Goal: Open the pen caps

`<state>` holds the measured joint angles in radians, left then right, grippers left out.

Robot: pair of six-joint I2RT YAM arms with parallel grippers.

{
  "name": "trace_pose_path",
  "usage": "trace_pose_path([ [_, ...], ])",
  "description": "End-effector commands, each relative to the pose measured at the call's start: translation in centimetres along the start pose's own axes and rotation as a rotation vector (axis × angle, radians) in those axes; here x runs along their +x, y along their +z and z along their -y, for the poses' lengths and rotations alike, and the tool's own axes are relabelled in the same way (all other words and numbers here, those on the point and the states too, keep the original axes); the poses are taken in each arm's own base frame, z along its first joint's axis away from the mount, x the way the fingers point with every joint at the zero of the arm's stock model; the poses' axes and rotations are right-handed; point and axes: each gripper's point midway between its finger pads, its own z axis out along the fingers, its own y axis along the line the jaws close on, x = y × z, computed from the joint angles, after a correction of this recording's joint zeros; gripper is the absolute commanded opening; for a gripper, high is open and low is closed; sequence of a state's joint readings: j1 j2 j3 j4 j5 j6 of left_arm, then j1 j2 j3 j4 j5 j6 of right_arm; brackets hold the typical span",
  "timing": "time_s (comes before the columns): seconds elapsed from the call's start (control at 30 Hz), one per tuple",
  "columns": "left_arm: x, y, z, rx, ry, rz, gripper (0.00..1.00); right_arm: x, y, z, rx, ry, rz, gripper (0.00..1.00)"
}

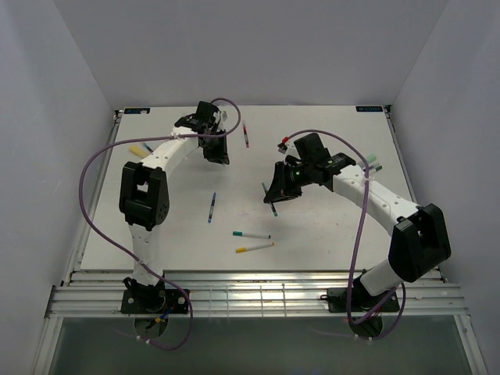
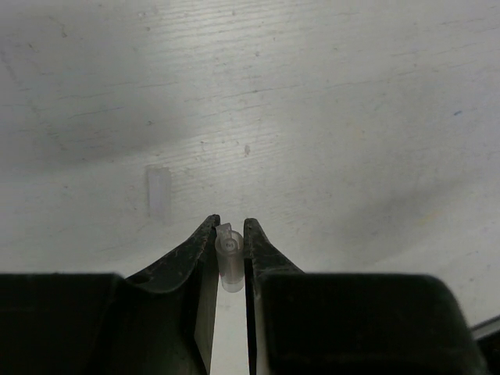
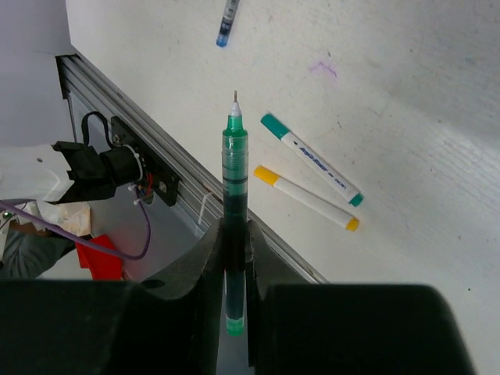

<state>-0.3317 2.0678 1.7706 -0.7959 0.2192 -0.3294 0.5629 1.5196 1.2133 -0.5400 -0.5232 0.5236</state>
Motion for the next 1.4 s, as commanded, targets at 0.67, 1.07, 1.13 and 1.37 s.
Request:
trace_pose_path([
  [0.67,1.7,3.8,-1.3,-0.213,0.111,0.014,0.0,3.5,-2.0,2.1,-0.009,0.013,0.006,0.08],
  [1.07,4.5,4.8,-3.3,-0.278,0.083,-0.057,0.0,4.4,-2.4,2.8,0.002,0.031,0.013,0.08],
  [1.13,4.8,4.9,-3.5,-0.285,0.088,-0.067,0.0,4.4,-2.3,2.8,0.002,0.03,0.012,0.08],
  [1.37,5.2,5.5,-4.4,-0.32,0.109,-0.083,0.06,4.5,-2.1,2.9,-0.004,0.04,0.006,0.08],
])
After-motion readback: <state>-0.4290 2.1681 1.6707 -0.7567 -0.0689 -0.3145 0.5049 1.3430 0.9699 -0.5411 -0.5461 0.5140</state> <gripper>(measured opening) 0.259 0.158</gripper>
